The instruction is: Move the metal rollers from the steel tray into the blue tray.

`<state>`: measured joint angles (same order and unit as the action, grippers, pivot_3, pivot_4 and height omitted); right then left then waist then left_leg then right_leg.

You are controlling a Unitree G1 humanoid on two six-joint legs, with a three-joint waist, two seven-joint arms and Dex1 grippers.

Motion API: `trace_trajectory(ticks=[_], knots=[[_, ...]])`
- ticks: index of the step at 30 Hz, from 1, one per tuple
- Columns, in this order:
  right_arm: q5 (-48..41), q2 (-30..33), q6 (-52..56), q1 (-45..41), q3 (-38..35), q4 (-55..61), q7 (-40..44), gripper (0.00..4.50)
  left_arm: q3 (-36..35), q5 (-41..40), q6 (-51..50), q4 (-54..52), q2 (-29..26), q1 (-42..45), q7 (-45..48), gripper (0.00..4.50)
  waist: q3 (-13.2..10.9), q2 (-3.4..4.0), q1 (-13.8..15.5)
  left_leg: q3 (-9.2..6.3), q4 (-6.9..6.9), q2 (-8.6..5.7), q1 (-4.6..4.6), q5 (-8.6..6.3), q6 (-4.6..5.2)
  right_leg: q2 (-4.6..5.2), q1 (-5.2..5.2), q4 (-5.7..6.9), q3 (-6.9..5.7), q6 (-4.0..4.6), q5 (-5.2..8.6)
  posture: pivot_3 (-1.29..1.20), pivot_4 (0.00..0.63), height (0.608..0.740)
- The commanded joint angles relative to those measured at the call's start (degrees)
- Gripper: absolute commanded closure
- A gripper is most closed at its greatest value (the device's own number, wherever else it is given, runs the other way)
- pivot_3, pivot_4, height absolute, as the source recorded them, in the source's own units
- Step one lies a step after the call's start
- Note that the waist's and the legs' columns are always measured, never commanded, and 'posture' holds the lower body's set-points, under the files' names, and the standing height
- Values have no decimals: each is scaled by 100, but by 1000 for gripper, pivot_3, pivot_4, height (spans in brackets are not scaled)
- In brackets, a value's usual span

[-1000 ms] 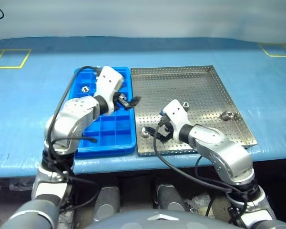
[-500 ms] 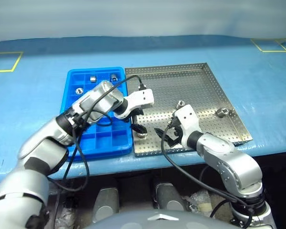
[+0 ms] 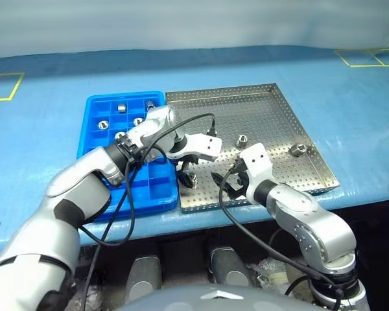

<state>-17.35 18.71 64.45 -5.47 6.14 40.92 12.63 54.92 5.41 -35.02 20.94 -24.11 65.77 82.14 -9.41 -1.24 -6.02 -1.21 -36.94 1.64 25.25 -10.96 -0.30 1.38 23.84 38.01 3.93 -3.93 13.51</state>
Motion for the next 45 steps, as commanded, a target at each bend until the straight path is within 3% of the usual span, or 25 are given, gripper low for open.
trace_trajectory(ticks=[1,7,8,10,17,20,23,27,32,38,45], knots=[[-20,-31,-66,6,-112,245,-53,0,4,334,154,100,76,128,209,33,0,1,-21,0,-4,0,3,0,0,0,1,0,0,-1,-1,-186,150,740],[-7,-51,-102,29,-152,275,-105,0,-93,643,241,363,279,50,259,33,0,1,-98,-1,-12,-1,5,-1,2,0,-1,1,1,-7,-4,-202,150,740],[-2,-52,-105,35,-163,282,-114,0,-119,680,236,408,323,31,235,201,0,1,-106,-1,-12,-1,5,-1,2,0,0,2,2,-7,-4,-202,150,740],[2,-51,-106,50,-180,296,-125,0,-159,729,251,459,368,1,236,613,0,1,-121,-1,-12,-1,6,-1,3,0,1,2,2,-10,-5,-202,150,740],[-3,-35,-87,65,-210,318,-170,0,-266,845,236,371,326,-191,281,2820,1,4,-174,-2,-12,0,5,-2,4,0,1,3,2,-27,-15,-209,150,740],[4,-7,-97,32,-178,300,-155,0,-562,765,67,222,312,-277,175,2818,2,5,-169,-2,-13,0,4,-2,4,0,0,3,3,-26,-15,-186,150,740],[78,60,-81,-98,-97,266,-181,0,-1392,409,-324,-95,420,-468,-308,2818,0,7,-162,-2,-14,-1,6,-2,4,1,1,4,4,-30,-17,-175,150,740],[160,186,-71,-241,63,224,-168,0,-2636,-24,-1069,-886,651,-982,-1338,2818,0,7,-132,-7,-17,-1,11,-2,4,1,2,4,0,-44,-25,-141,150,740],[140,253,-94,-574,249,76,-8,0,-4223,-155,-1457,-2557,952,-2259,-3208,2818,4,17,-98,-8,-13,0,3,-2,5,1,0,11,3,-45,-27,-98,150,740],[123,278,-242,-1210,705,-250,308,0,-5370,64,-1615,-4186,1113,-3747,-5032,2818,4,16,45,-5,-14,1,-41,1,3,0,-38,23,4,-44,-27,-25,150,740],[176,192,-522,-1687,1385,-718,667,0,-6049,182,-1679,-5409,963,-5266,-5998,2818,6,11,316,0,-14,-2,-43,1,4,5,-44,14,4,-47,-31,49,150,740]])
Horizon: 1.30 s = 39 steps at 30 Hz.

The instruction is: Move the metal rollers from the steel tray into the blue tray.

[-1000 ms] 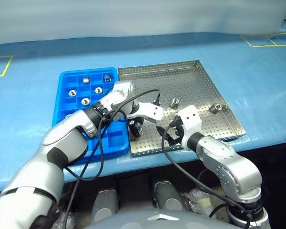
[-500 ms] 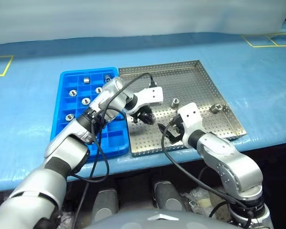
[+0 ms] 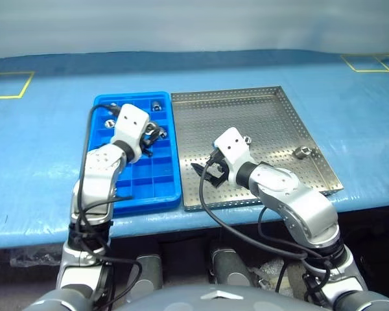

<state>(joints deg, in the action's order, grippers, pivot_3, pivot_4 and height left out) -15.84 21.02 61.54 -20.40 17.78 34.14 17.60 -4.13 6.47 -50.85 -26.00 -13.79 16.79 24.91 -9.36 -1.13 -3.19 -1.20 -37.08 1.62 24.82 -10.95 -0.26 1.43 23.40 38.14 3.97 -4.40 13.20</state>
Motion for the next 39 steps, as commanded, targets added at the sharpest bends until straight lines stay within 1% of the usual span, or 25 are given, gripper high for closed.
trace_trajectory(ticks=[1,4,6,7,12,18,22,23,26,27,29,31,36,39], knots=[[21,-55,-267,-238,293,-84,219,0,-123,81,-168,-855,-108,-542,-327,2818,0,0,66,0,1,0,2,0,0,1,2,-2,0,0,0,57,150,740],[42,-76,-405,-345,465,-199,362,0,45,128,-366,-1165,-274,-939,-469,2818,-1,-2,197,-3,1,-1,4,0,0,2,2,-4,-5,2,0,80,150,740],[57,-107,-479,-394,547,-281,429,0,42,29,-580,-1330,-250,-1106,-540,2818,-1,-2,253,-3,-1,-1,4,0,-1,3,1,-4,-7,13,7,84,150,740],[55,-117,-521,-414,591,-316,481,0,64,31,-661,-1394,-261,-1201,-590,2818,1,-5,259,-2,-2,0,2,0,-1,3,0,-5,-7,27,14,88,150,740],[36,-106,-687,-429,705,-367,706,0,69,-116,-1075,-1573,-205,-1441,-729,2818,1,-6,259,3,-1,3,-1,1,-1,5,-1,-9,-8,36,13,95,150,740],[13,-93,-768,-395,708,-292,886,0,41,-406,-1633,-1590,-124,-1425,-775,2818,1,-6,254,3,2,4,-1,0,-2,4,1,-10,-11,38,15,88,150,740],[53,-104,-746,-372,679,-267,862,0,-19,-648,-1709,-1547,-65,-1305,-740,1439,1,-6,254,2,2,5,-3,0,-2,4,1,-10,-11,40,16,75,150,740],[56,-107,-737,-364,667,-257,853,0,-13,-686,-1697,-1554,-73,-1271,-742,1189,1,-6,257,3,2,5,-3,0,-2,4,1,-10,-11,40,16,75,150,740],[50,-67,-645,-244,485,-50,745,0,-187,-1063,-1547,-1554,75,-720,-550,179,-1,-10,300,-1,1,2,2,1,-2,5,0,-12,-12,40,16,45,150,740],[45,-40,-605,-175,399,30,699,0,-260,-1212,-1571,-1467,131,-465,-490,86,-2,-12,323,-5,-3,1,7,1,-2,6,3,-15,-16,40,16,27,150,740],[48,49,-522,26,224,191,602,0,-355,-1493,-1611,-1123,222,35,-366,86,0,-16,321,-8,-9,-1,13,1,-2,7,5,-26,-19,36,13,-3,150,740],[52,113,-472,174,122,300,543,0,-332,-1649,-1572,-843,202,308,-308,86,2,-16,249,0,-8,-3,12,0,-1,8,-2,-31,-12,32,10,-18,150,740],[192,305,-238,925,-472,691,102,0,520,-1642,-866,703,171,1272,-84,86,2,-15,139,2,4,-1,13,0,0,1,7,-22,-9,33,11,-95,150,740],[282,116,-157,1444,-1067,842,-313,0,1033,-1506,-202,1775,358,1757,-13,86,2,-16,84,4,4,-4,20,0,0,2,11,-25,-5,29,9,-134,150,740]])
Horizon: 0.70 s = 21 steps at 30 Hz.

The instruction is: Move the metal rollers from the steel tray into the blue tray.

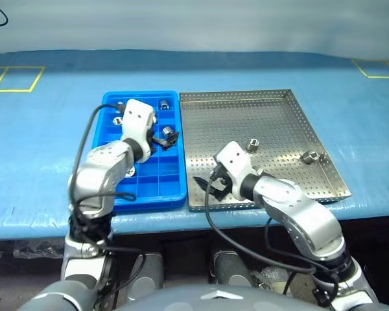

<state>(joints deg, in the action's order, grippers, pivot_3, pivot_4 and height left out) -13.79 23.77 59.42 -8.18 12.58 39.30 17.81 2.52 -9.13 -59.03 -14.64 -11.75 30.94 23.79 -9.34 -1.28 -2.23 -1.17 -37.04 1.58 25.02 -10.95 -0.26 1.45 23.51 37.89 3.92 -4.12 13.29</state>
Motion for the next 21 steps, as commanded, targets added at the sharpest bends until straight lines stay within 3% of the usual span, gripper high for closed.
trace_trajectory(ticks=[1,9,21], knots=[[69,-221,70,345,-691,360,-405,0,459,87,789,955,222,470,95,86,0,0,-39,1,-1,0,2,0,1,0,0,-6,1,-4,-2,-156,150,740],[-44,-431,172,1081,-1275,977,-663,0,1036,289,2179,3245,866,1437,365,86,0,3,-381,8,-1,1,4,-2,3,-3,7,-4,10,-13,-6,-243,150,740],[-24,-556,208,1077,-1255,1183,-846,0,1097,745,3474,5838,1801,2475,-21,86,-1,2,-808,7,0,-3,11,-2,4,-2,11,-8,15,-30,-14,-284,150,740]])
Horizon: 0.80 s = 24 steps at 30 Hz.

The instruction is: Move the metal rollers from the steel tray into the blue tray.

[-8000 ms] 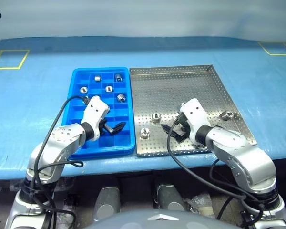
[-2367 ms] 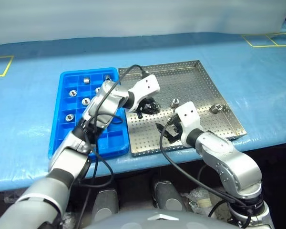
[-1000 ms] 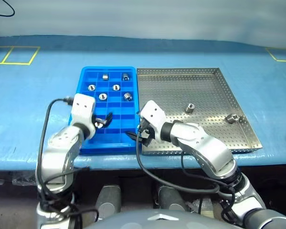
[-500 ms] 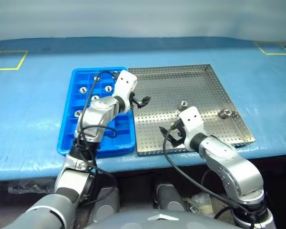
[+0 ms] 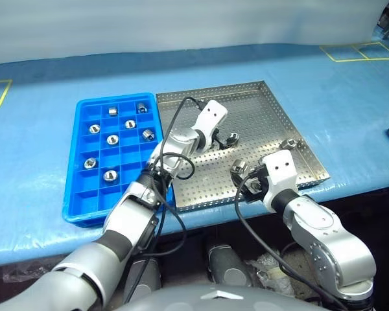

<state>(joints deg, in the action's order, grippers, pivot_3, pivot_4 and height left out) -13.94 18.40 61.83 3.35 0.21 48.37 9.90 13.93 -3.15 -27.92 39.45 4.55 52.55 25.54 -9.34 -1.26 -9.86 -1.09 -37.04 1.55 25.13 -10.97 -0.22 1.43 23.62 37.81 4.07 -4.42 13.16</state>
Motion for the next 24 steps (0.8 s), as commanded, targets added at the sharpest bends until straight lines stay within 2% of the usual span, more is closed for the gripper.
trace_trajectory(ticks=[1,8,24], knots=[[-9,-19,-38,-85,-16,284,-57,0,-71,183,438,622,233,385,-282,86,0,0,-73,-1,0,0,1,0,0,0,1,0,0,-1,0,-286,150,740],[-7,-25,-35,-104,-19,307,-85,0,-349,282,840,1664,540,813,-959,86,-1,1,-277,-4,3,-1,4,0,0,0,5,0,0,-5,0,-299,150,740],[-22,-51,-37,-145,-30,333,-145,0,-989,68,973,2829,816,1188,-844,86,-1,0,-505,-9,11,-5,5,-1,-1,3,6,0,-2,-14,3,-313,150,740]])
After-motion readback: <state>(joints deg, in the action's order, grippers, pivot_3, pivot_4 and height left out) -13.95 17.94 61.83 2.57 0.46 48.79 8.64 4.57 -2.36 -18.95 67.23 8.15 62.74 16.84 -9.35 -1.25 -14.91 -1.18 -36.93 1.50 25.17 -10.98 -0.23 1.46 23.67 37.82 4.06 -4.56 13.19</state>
